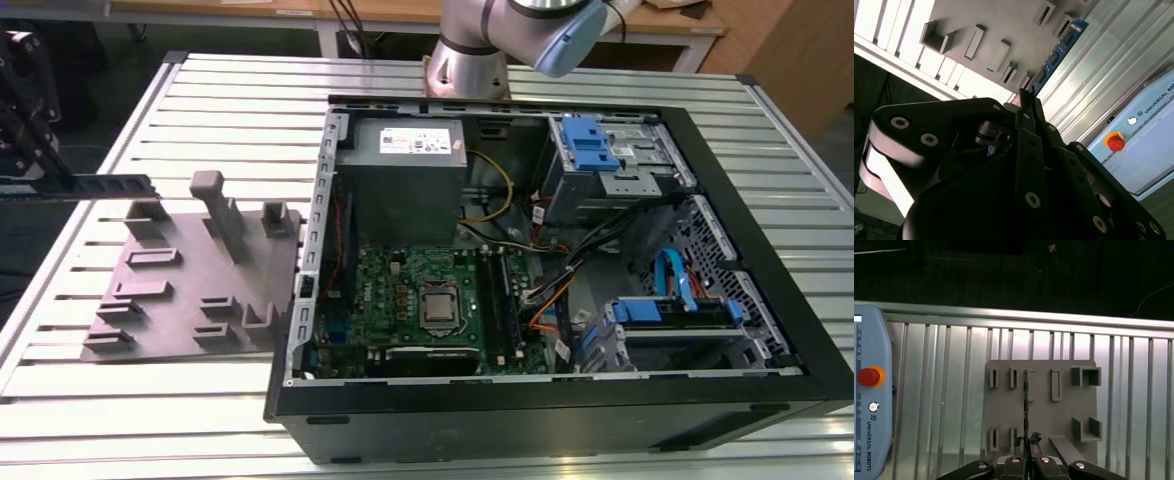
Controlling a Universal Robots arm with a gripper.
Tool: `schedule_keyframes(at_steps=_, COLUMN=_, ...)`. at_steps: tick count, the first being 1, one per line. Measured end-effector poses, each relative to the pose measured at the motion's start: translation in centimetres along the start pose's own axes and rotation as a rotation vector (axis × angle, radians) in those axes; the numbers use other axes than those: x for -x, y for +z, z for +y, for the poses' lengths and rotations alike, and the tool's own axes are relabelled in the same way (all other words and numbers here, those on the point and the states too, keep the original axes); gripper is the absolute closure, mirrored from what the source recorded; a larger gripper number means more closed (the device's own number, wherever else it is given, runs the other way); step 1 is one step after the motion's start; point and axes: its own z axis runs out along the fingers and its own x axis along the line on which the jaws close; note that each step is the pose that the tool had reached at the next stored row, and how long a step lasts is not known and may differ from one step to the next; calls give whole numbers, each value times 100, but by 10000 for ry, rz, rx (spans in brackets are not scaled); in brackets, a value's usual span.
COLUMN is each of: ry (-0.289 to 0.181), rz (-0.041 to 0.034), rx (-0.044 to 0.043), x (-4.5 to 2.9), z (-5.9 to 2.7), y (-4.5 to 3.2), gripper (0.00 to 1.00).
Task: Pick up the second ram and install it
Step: 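Pick up the second ram and move it above second insertion slot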
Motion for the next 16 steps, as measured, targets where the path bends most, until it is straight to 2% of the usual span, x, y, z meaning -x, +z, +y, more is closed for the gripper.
schedule_keyframes(at_steps=9, ry=-1, rz=0, rx=0, x=7, z=6, y=-170, gripper=86)
schedule_keyframes(at_steps=12, ry=-2, rz=-30, rx=-1, x=7, z=6, y=-173, gripper=86)
schedule_keyframes(at_steps=16, ry=-1, rz=-35, rx=-1, x=8, z=6, y=-173, gripper=86)
